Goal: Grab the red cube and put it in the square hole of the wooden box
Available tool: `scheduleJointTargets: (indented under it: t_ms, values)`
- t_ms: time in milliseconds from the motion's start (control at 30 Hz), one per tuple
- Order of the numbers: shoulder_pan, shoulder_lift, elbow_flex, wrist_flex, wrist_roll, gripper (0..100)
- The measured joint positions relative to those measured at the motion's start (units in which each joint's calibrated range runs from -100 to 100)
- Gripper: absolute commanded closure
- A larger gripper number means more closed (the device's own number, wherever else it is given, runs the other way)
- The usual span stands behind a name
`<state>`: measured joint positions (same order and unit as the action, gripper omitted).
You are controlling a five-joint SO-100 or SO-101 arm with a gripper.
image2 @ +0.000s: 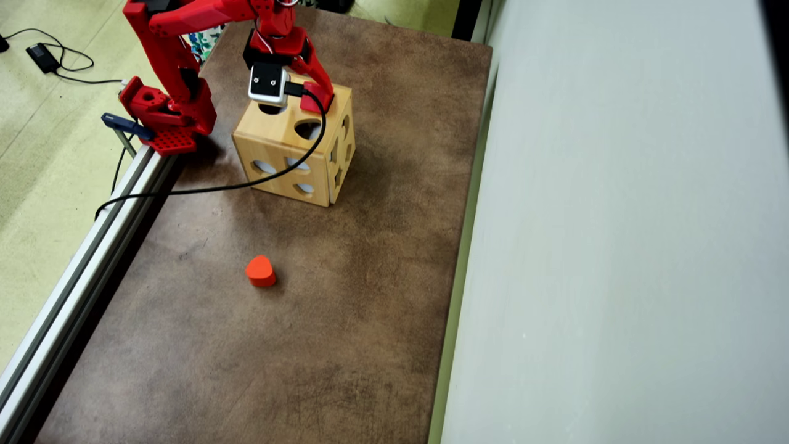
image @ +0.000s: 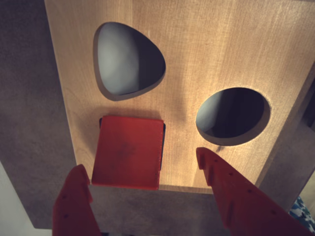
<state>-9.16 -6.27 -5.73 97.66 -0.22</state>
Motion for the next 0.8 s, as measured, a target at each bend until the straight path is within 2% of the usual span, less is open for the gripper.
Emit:
scheduleJointTargets:
  t_ms: [500,800]
  values:
    - [-4.74,-0.17,0.00,-0.16,0.00,66]
    - [-4.17,-6.61,0.09,-0.16,4.40,66]
